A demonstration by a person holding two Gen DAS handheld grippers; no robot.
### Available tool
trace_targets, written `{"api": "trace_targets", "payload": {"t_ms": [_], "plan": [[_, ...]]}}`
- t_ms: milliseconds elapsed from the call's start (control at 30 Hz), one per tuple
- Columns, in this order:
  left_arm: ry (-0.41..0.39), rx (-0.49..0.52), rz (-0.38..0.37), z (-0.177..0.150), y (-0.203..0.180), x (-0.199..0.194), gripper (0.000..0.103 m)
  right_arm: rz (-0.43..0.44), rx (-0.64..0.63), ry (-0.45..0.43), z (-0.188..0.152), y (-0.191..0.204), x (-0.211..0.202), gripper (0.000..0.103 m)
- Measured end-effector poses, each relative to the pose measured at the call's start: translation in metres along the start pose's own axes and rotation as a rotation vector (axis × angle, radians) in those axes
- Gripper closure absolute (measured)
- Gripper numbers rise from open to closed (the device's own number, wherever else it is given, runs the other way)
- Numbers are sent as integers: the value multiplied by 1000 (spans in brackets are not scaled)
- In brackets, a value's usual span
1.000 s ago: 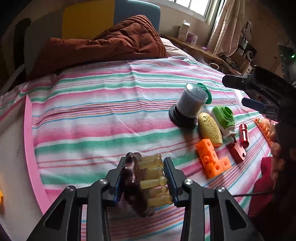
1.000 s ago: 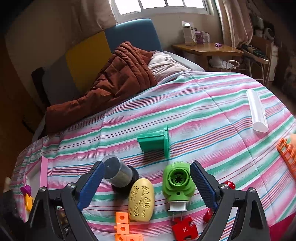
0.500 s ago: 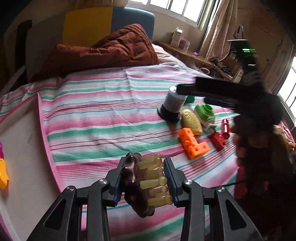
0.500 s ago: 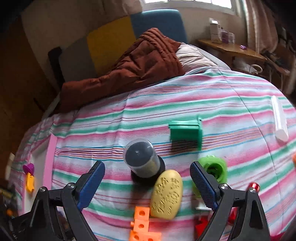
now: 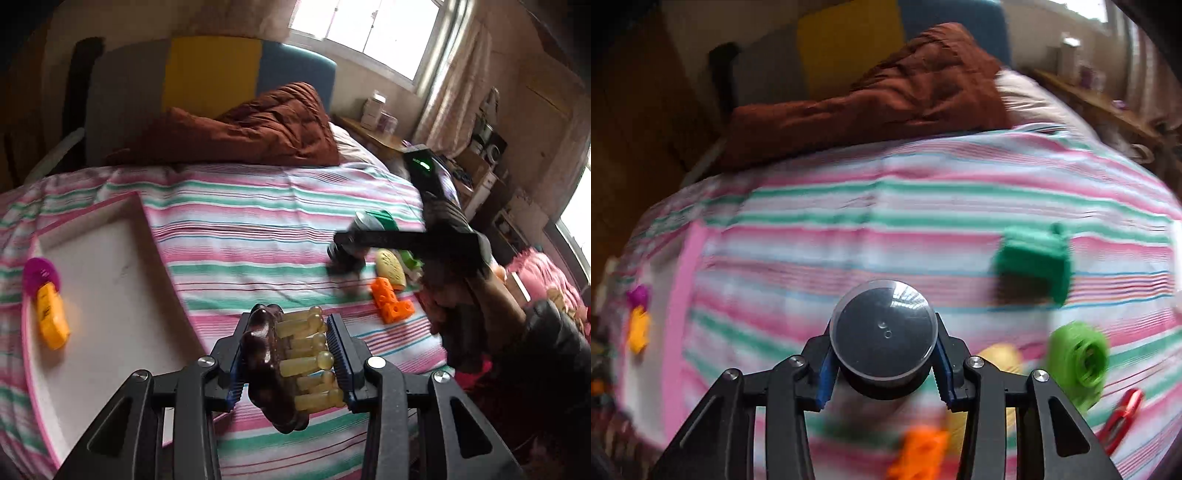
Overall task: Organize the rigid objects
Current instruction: 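Carry the spiky ball toward the tray while the right gripper grasps the black canister, then lower the spiky ball into the tray and open the left gripper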
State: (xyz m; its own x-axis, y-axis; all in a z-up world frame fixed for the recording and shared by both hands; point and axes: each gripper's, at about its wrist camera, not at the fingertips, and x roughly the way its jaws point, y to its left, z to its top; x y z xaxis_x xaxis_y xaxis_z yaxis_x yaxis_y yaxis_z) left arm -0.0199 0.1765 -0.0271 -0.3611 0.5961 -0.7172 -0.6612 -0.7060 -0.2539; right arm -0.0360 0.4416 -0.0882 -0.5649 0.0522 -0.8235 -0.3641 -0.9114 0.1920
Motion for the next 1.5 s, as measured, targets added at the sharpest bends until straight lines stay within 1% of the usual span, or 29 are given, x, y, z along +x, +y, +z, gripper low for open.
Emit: {"api": "trace_targets", "payload": {"t_ms": [33, 100, 133, 200, 233, 367, 467, 533, 600, 667, 800, 933, 1167, 1333, 1400, 1500], "plan": [[-6, -8, 7, -1, 5, -4, 63, 45, -24, 19, -7, 9, -1, 59], [-22, -31, 33, -3, 17, -14, 63, 69, -97, 44, -19, 26, 1, 59], [-28, -42, 44, -4, 23, -18, 63, 61, -139, 52, -25, 35, 2, 58], [-42, -77, 87, -8, 41, -30, 63, 8, -243, 46, -41, 53, 5, 58], [-46, -92, 105, -10, 49, -35, 63, 2, -262, 48, -44, 56, 6, 58], [-59, -178, 200, -24, 89, -57, 63, 6, -268, 39, -43, 56, 10, 58], [-61, -250, 270, -35, 116, -71, 63, -27, -304, 27, -45, 63, 10, 58], [-60, -289, 302, -41, 129, -77, 63, -42, -324, 20, -46, 67, 10, 58], [-54, -306, 317, -46, 136, -80, 63, -44, -326, 19, -46, 68, 10, 58], [-52, -308, 328, -48, 139, -81, 63, -42, -322, 21, -46, 67, 11, 58], [-44, -261, 332, -48, 130, -74, 63, -60, -344, 28, -48, 71, 13, 57], [-27, -238, 327, -46, 126, -63, 63, -64, -342, 23, -47, 72, 13, 58], [43, -242, 313, -44, 138, -37, 63, -61, -333, 25, -48, 71, 13, 58], [92, -228, 351, -42, 148, -14, 63, -64, -330, 25, -47, 71, 13, 58], [96, -210, 364, -40, 150, -8, 63, -67, -326, 26, -46, 71, 14, 58], [69, -180, 387, -33, 154, -1, 62, -68, -330, 26, -45, 72, 14, 58]]}}
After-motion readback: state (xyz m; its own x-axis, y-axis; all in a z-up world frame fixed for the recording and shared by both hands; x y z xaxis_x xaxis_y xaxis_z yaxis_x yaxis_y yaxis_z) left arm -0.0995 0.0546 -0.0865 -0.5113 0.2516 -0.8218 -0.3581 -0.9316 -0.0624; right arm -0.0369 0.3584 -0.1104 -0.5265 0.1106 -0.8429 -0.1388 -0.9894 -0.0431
